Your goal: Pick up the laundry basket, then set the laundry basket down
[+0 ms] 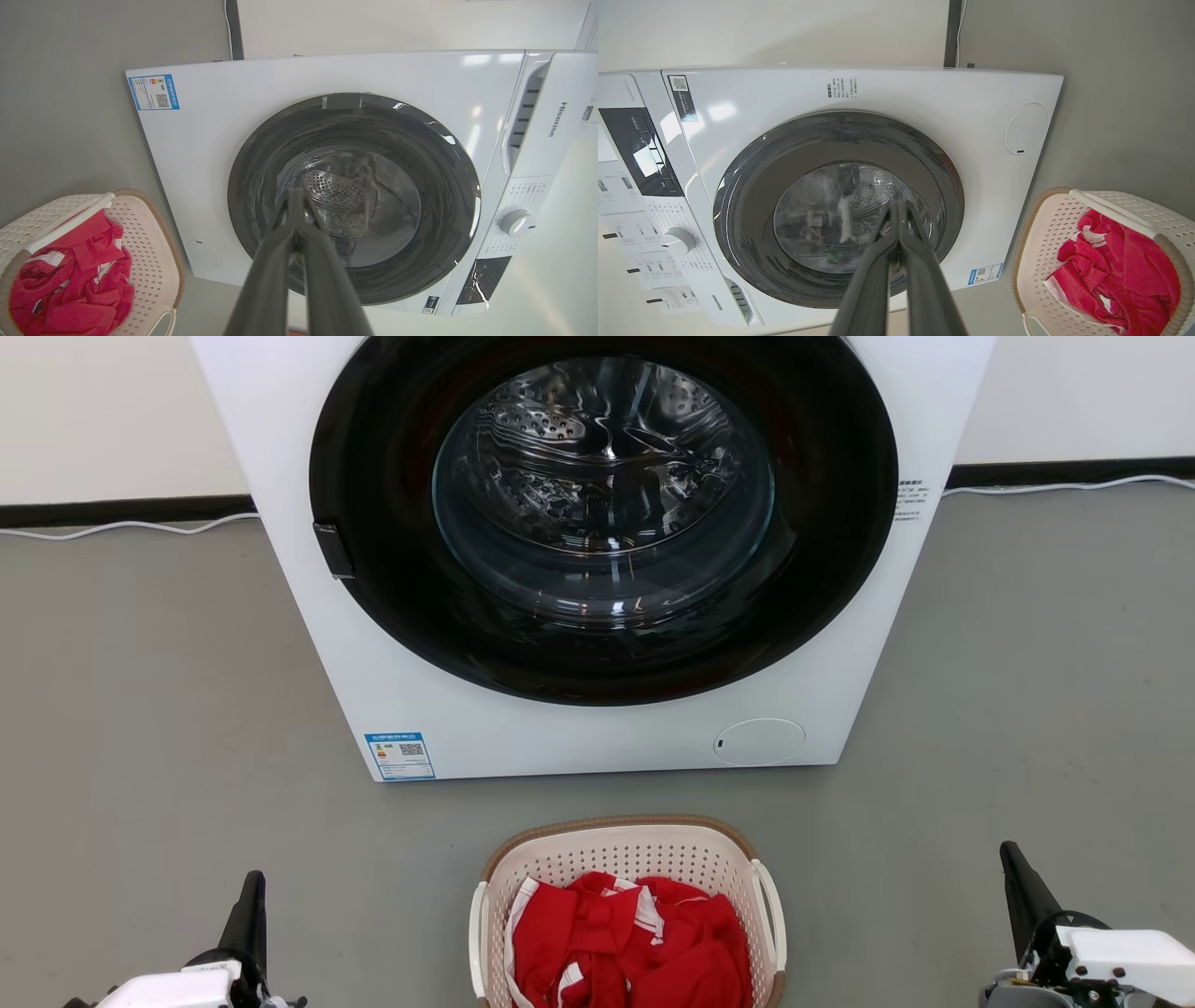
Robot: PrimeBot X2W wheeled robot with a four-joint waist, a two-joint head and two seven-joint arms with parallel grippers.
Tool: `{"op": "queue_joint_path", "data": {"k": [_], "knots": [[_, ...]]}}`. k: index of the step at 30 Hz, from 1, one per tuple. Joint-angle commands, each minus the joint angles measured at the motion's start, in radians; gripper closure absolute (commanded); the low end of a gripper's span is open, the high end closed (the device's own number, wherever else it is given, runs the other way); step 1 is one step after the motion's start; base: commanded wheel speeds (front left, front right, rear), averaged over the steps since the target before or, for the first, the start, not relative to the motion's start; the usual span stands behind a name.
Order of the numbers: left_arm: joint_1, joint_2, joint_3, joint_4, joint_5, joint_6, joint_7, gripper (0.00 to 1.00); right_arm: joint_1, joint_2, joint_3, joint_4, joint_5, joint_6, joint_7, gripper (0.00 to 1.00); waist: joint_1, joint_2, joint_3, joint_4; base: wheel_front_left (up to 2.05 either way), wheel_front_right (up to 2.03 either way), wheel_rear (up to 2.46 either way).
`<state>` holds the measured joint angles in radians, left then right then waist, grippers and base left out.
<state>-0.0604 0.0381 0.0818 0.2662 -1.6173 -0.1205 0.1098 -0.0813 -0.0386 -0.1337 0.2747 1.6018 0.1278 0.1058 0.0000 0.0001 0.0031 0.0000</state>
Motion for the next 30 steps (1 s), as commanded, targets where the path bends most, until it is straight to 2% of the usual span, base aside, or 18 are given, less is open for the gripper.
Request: {"op": "queue_joint_path", "data": {"k": [1, 30], "knots": [[-0.048, 0.012, 0.032, -0.021, 0.009, -0.010, 0.003, 1.00, -0.027, -0.012, 0.020, -0.030, 0.007, 0.003, 0.007, 1.00, 0.0000, -0.0001, 0.000, 0.000, 0.00, 0.00, 0.00], [-0.048, 0.012, 0.032, -0.021, 0.009, -0.010, 0.003, 1.00, -0.027, -0.012, 0.020, -0.030, 0.007, 0.003, 0.007, 1.00, 0.0000, -0.0001, 0.000, 0.000, 0.00, 0.00, 0.00]]}}
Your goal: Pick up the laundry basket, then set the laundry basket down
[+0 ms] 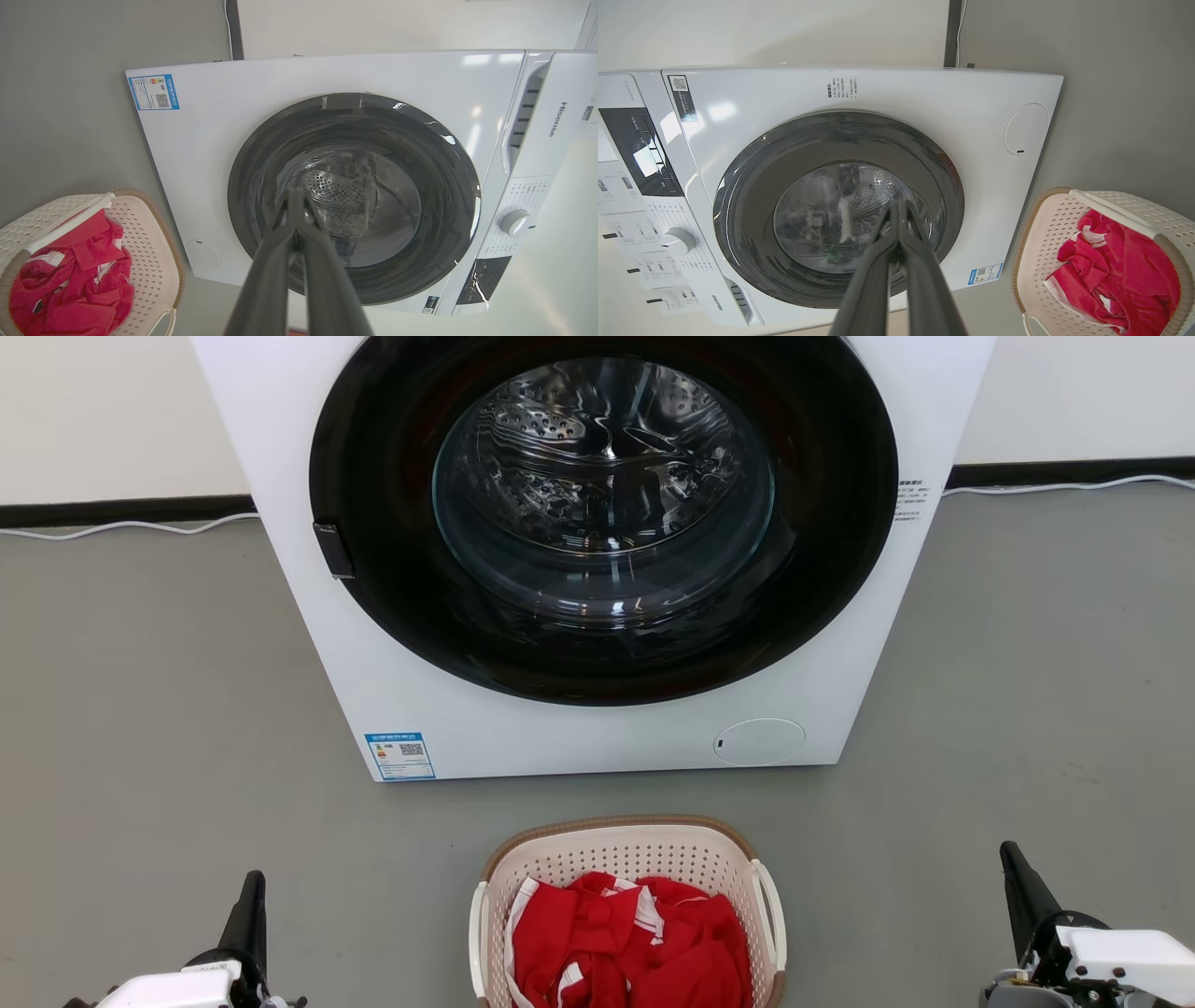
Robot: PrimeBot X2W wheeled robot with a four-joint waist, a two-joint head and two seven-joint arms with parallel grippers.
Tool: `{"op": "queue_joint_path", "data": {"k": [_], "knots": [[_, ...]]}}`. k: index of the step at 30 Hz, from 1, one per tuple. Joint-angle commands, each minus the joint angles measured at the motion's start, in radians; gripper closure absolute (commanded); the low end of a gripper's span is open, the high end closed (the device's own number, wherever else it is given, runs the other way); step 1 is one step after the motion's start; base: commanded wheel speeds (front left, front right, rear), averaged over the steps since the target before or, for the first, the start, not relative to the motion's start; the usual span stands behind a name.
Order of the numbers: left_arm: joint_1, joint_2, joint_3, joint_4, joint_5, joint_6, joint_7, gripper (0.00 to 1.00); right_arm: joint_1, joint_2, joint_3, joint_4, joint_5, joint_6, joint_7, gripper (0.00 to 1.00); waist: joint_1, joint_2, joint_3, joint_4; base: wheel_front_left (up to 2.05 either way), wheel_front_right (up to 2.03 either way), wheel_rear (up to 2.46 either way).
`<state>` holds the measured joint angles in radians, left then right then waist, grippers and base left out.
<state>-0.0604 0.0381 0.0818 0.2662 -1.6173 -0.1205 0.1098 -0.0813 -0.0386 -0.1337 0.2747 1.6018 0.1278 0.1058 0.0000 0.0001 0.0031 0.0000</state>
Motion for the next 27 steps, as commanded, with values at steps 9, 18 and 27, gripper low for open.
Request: {"op": "queue_joint_path", "data": {"k": [9, 18, 27], "knots": [[0.029, -0.018, -0.003, 0.043, 0.000, 0.002, -0.001, 0.00, 0.019, 0.018, 0.004, 0.042, -0.001, 0.000, -0.001, 0.00, 0.0000, -0.0001, 0.001, 0.000, 0.00, 0.00, 0.00], [0.011, -0.014, -0.016, 0.042, 0.012, 0.001, -0.026, 0.00, 0.002, 0.012, 0.023, 0.032, -0.014, 0.000, -0.013, 0.00, 0.0008, -0.0001, 0.001, -0.001, 0.00, 0.00, 0.00], [-0.008, -0.003, -0.039, 0.040, 0.054, 0.000, -0.055, 0.00, -0.019, -0.008, 0.064, 0.027, -0.043, 0.000, -0.046, 0.00, 0.0000, -0.0001, 0.003, -0.003, 0.00, 0.00, 0.00]]}}
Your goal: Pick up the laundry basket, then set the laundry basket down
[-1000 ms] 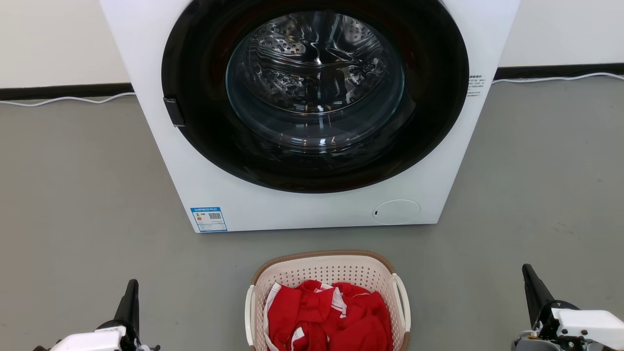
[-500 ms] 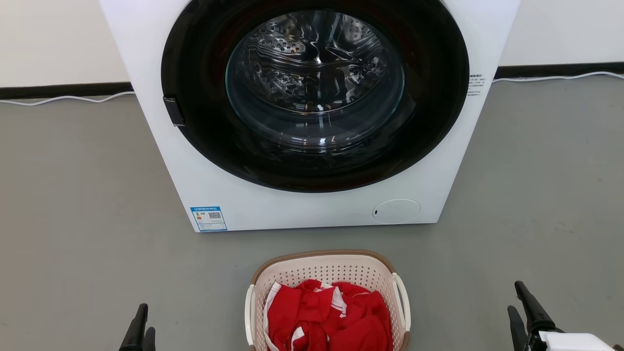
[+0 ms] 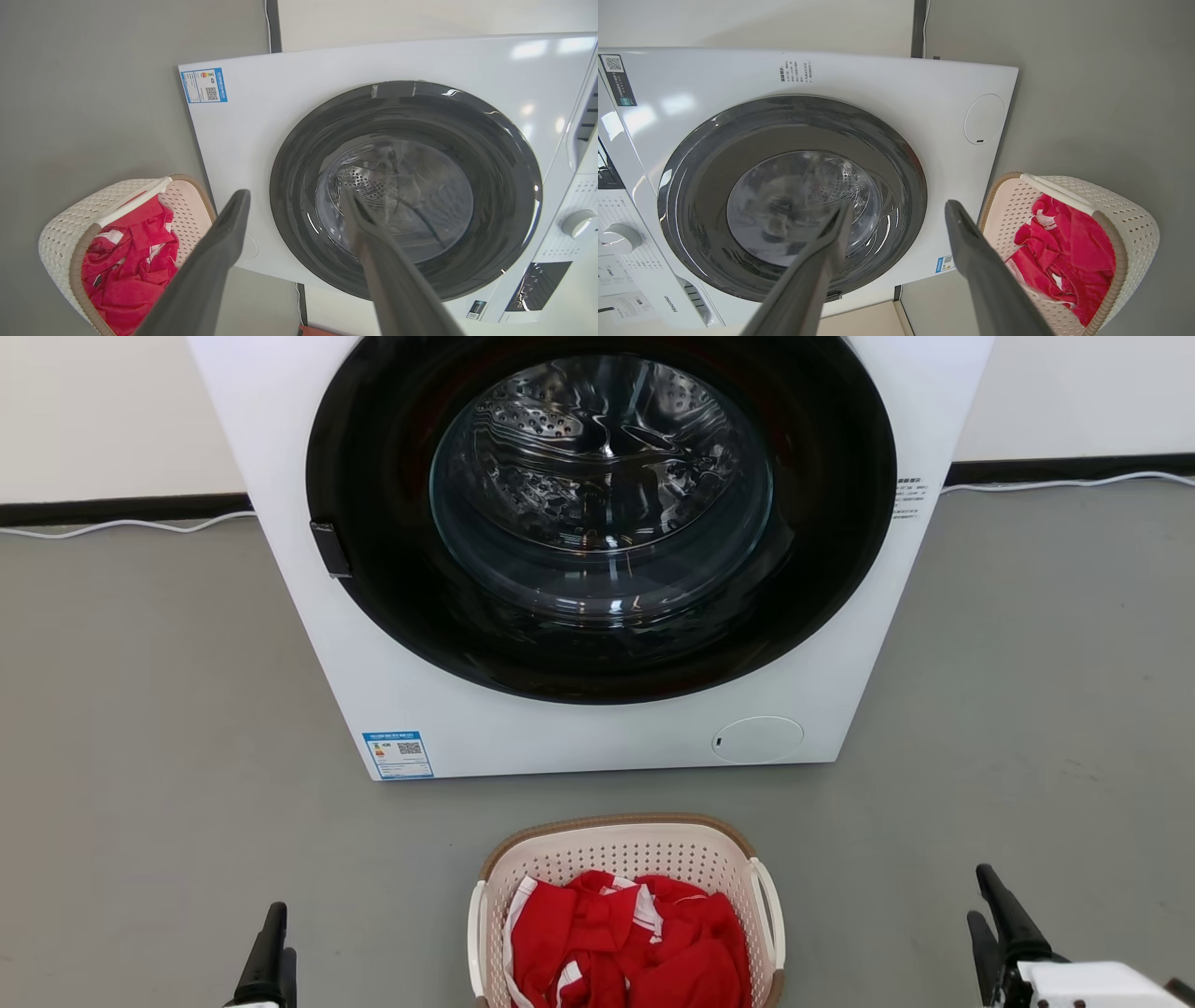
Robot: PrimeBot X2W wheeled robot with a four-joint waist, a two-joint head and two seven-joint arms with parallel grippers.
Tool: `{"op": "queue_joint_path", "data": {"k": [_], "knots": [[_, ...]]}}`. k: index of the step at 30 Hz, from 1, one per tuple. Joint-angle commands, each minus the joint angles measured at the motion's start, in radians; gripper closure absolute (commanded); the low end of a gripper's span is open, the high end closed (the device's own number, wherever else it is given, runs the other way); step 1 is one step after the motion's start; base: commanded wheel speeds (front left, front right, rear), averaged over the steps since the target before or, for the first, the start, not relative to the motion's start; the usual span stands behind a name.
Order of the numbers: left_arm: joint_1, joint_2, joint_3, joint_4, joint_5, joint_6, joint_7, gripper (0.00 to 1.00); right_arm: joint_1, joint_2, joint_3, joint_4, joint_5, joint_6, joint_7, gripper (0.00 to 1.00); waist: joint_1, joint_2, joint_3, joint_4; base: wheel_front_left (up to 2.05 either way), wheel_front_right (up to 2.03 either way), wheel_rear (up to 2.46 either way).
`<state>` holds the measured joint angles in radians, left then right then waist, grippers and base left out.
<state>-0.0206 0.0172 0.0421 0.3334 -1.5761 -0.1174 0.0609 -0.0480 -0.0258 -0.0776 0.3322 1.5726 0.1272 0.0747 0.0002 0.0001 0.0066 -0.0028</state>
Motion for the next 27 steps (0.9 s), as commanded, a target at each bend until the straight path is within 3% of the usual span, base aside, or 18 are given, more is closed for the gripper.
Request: {"op": "queue_joint_path", "data": {"k": [1, 20, 27], "knots": [[-0.050, 0.018, 0.000, -0.028, 0.021, -0.003, -0.009, 0.00, -0.055, -0.024, 0.014, -0.030, -0.019, 0.001, -0.019, 0.00, -0.0002, -0.0001, 0.000, -0.001, 0.00, 0.00, 0.00], [-0.078, 0.035, -0.045, -0.035, 0.252, -0.005, -0.063, 0.00, -0.109, -0.066, 0.095, -0.006, -0.177, 0.001, -0.079, 0.00, -0.0002, -0.0001, 0.003, -0.004, 0.00, 0.00, 0.00], [-0.085, 0.041, -0.057, -0.045, 0.399, -0.006, -0.086, 0.00, -0.130, -0.077, 0.122, -0.002, -0.295, 0.001, -0.103, 0.00, -0.0002, -0.0001, 0.004, -0.005, 0.00, 0.00, 0.00]]}}
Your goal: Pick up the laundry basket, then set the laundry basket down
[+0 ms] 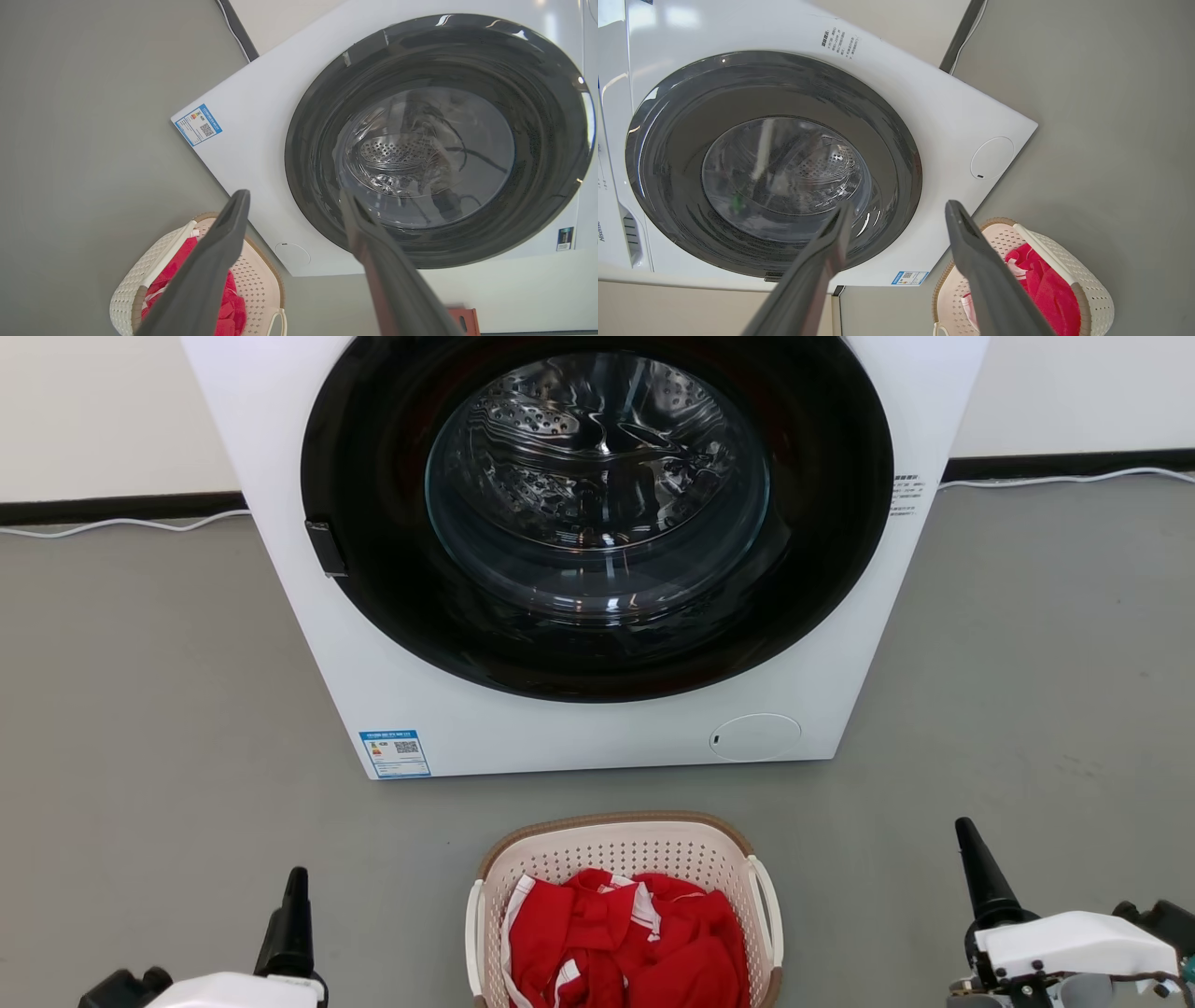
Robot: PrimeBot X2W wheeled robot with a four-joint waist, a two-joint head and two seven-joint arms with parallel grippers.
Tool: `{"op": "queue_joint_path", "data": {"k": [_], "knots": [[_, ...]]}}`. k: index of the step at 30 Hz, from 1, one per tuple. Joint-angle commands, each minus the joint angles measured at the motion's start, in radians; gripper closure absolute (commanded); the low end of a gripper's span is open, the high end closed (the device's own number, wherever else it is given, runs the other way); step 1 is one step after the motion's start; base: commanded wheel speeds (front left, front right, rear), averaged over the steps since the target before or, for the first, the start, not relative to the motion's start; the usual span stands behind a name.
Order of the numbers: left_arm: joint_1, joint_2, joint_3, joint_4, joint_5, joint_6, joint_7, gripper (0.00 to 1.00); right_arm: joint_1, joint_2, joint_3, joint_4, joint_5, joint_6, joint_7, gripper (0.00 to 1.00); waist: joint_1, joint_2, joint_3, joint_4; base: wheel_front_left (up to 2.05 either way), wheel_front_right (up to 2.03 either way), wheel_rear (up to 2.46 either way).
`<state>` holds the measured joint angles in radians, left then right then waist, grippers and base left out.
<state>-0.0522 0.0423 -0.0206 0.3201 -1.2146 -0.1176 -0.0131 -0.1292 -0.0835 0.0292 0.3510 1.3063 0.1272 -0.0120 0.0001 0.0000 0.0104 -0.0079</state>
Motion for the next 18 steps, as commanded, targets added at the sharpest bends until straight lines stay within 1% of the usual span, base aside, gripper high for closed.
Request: {"op": "queue_joint_path", "data": {"k": [1, 2, 18], "knots": [[-0.054, 0.016, 0.005, -0.032, 0.057, -0.005, -0.015, 0.00, -0.051, -0.021, 0.018, -0.021, -0.044, 0.001, -0.019, 0.00, -0.0001, 0.0000, 0.000, 0.000, 0.00, 0.00, 0.00], [-0.054, 0.016, 0.005, -0.032, 0.057, -0.005, -0.015, 0.00, -0.051, -0.021, 0.018, -0.021, -0.044, 0.001, -0.019, 0.00, -0.0001, 0.0000, 0.000, 0.000, 0.00, 0.00, 0.00], [-0.068, 0.022, -0.021, -0.041, 0.348, -0.007, -0.063, 0.00, -0.094, -0.039, 0.093, 0.013, -0.310, 0.002, -0.066, 0.00, -0.0001, 0.0000, 0.002, -0.001, 0.00, 0.00, 0.00]]}}
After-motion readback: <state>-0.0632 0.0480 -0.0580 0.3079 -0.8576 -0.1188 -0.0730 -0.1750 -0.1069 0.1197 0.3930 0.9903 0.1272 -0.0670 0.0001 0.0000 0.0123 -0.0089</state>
